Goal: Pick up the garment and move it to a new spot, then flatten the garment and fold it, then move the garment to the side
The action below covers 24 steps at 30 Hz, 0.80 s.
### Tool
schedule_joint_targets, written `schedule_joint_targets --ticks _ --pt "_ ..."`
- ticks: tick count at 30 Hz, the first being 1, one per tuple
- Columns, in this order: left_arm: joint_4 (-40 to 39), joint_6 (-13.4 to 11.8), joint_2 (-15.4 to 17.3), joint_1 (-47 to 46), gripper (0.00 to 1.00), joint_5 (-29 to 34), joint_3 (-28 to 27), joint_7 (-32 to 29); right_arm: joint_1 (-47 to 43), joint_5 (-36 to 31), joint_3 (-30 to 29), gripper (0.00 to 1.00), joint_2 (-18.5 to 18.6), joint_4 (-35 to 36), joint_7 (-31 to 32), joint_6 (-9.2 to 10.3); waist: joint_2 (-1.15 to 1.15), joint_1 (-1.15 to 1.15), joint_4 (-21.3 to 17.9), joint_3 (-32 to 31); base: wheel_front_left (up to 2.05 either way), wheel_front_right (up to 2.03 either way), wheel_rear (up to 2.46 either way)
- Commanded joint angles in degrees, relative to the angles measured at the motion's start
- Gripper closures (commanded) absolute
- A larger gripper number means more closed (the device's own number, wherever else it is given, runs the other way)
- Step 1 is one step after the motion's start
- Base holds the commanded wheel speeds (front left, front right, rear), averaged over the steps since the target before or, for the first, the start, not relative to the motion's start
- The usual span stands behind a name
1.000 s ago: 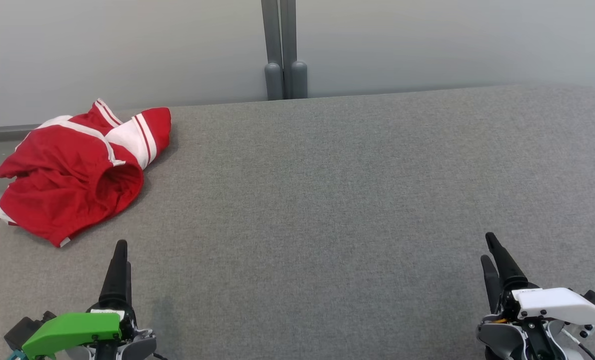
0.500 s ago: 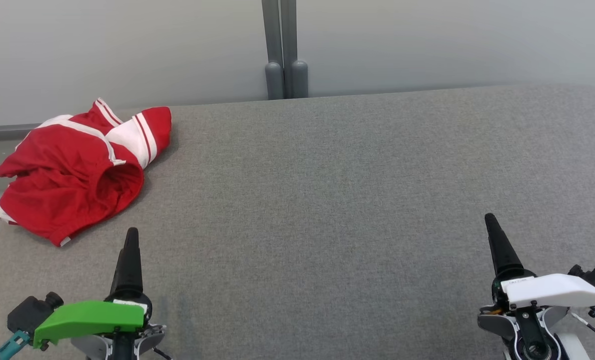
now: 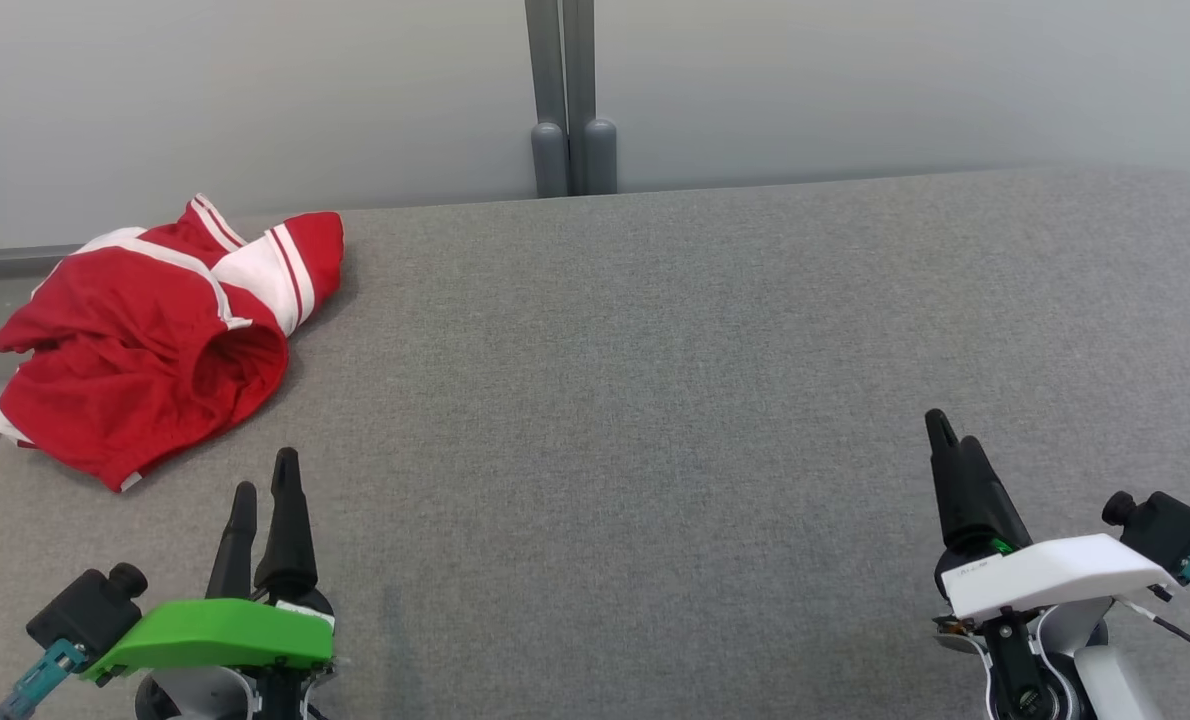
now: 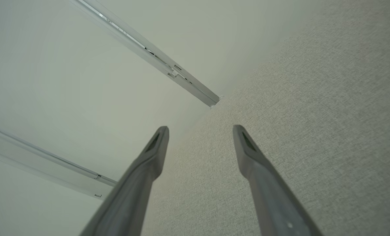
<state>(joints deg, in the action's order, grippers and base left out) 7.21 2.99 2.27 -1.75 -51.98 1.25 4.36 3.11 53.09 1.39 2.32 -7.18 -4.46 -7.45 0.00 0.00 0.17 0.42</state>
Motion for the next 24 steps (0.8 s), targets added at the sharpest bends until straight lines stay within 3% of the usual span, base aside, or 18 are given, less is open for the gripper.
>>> schedule_joint_targets --ticks 1,24 --pt "-1.02 -0.33 0.42 0.01 0.00 2.92 0.17 0.63 0.09 -2.36 0.51 0.00 0.34 1.17 -0.58 -0.02 0.00 0.00 0.01 -0.03 0.00 0.00 0.00" --pt "-1.50 -1.12 0.67 3.05 0.00 23.45 2.86 4.45 -1.31 -25.27 5.19 0.00 0.46 1.01 -4.40 -0.03 0.00 0.00 0.22 -0.67 0.00 0.00 0.00"
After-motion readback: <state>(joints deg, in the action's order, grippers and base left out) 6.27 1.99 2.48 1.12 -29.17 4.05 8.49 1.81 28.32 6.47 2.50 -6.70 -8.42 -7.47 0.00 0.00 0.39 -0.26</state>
